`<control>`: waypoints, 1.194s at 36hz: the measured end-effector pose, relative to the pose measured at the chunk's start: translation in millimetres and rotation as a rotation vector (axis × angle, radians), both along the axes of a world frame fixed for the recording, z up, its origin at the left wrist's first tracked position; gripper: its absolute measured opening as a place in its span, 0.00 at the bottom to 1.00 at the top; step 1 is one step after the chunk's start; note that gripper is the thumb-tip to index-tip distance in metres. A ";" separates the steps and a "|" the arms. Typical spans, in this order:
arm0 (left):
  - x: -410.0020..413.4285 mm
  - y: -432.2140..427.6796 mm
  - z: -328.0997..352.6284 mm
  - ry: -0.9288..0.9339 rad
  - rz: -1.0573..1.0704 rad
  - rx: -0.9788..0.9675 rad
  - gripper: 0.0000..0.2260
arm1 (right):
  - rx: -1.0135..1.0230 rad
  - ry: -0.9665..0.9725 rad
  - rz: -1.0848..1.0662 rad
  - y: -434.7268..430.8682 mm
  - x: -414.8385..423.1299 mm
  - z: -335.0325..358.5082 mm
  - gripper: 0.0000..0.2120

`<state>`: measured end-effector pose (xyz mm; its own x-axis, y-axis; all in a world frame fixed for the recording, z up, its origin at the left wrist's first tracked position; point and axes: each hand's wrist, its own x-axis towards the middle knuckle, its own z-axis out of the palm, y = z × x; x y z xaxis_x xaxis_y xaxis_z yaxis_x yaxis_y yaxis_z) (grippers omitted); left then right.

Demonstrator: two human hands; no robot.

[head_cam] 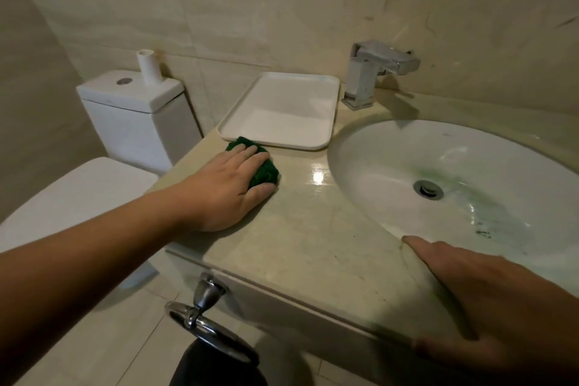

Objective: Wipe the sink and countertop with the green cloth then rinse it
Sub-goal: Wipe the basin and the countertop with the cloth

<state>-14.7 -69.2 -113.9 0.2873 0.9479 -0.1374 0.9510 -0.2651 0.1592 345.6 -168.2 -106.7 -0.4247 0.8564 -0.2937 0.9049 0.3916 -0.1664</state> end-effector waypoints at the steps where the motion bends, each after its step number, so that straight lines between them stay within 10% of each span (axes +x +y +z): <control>1: 3.7 0.4 -0.3 -0.002 -0.010 0.001 0.39 | 0.007 0.006 0.004 -0.7 -0.1 0.4 0.56; 11: 82.6 3.3 -1.7 0.009 -0.159 0.033 0.33 | 0.036 -0.027 0.018 -5.6 10.0 -4.5 0.57; 19: 177.2 -58.7 -5.5 -0.140 -0.490 0.124 0.25 | 0.214 0.725 -0.439 -6.9 33.6 -1.2 0.20; 28: 167.7 -108.0 -7.1 -0.083 -0.804 0.181 0.28 | 0.178 0.768 -0.565 -16.0 74.5 -0.6 0.19; 43: 237.4 30.1 8.6 -0.074 -0.328 -0.076 0.14 | 0.069 0.912 -0.570 11.5 93.5 0.3 0.08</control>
<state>222.7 -39.1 -105.3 0.5868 0.7914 -0.1715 0.8022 -0.5394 0.2559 439.1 -156.7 -106.3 0.0082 0.9999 -0.0115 0.5031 -0.0141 -0.8641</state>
